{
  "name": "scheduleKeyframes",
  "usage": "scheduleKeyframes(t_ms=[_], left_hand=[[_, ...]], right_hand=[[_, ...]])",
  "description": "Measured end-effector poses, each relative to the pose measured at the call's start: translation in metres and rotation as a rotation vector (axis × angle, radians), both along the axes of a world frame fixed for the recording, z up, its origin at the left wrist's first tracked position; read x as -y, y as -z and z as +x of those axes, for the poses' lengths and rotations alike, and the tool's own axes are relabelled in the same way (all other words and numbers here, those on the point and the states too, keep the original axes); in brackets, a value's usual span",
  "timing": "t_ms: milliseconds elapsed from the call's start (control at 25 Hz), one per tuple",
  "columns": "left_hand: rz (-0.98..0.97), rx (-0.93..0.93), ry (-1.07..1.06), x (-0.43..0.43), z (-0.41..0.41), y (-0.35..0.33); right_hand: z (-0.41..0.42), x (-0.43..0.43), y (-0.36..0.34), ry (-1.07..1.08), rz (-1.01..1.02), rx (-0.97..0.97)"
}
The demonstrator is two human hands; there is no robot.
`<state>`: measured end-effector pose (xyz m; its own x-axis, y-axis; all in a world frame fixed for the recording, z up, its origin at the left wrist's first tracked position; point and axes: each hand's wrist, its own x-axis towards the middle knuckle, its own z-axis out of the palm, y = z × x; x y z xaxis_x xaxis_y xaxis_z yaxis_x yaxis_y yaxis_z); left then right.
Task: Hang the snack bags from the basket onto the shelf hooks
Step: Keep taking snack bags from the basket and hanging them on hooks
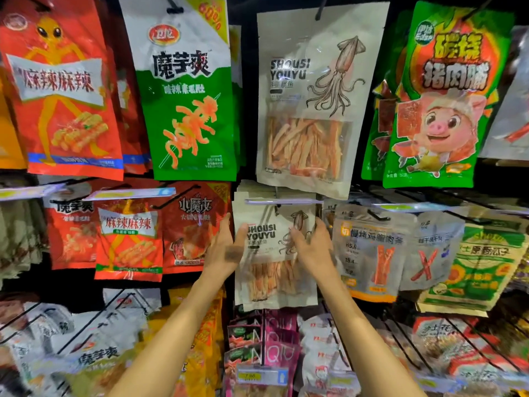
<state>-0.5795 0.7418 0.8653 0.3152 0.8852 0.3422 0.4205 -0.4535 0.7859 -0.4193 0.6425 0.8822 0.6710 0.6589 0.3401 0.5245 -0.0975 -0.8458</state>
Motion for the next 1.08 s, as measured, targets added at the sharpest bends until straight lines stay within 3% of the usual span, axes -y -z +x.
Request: scheduleKeyframes(t_ms=[280,600,880,1080], left_hand=[[-0.2,0.346,0.151,-0.026,0.016,-0.023],[-0.156,0.353,0.162,-0.055,0.041,-0.026],[-0.195,0.4,0.176,-0.047,0.037,0.016],[-0.397,0.484,0.165,-0.026,0.026,0.07]], right_hand=[[0.01,-0.018,-0.01,-0.016,0.137,-0.073],[0.022,-0.042,-0.003,-0.155,0.238,-0.398],[0.016,-0.046,0.034,-0.158,0.262,-0.348],[0.0,-0.028,0.094,-0.219,0.242,-0.48]])
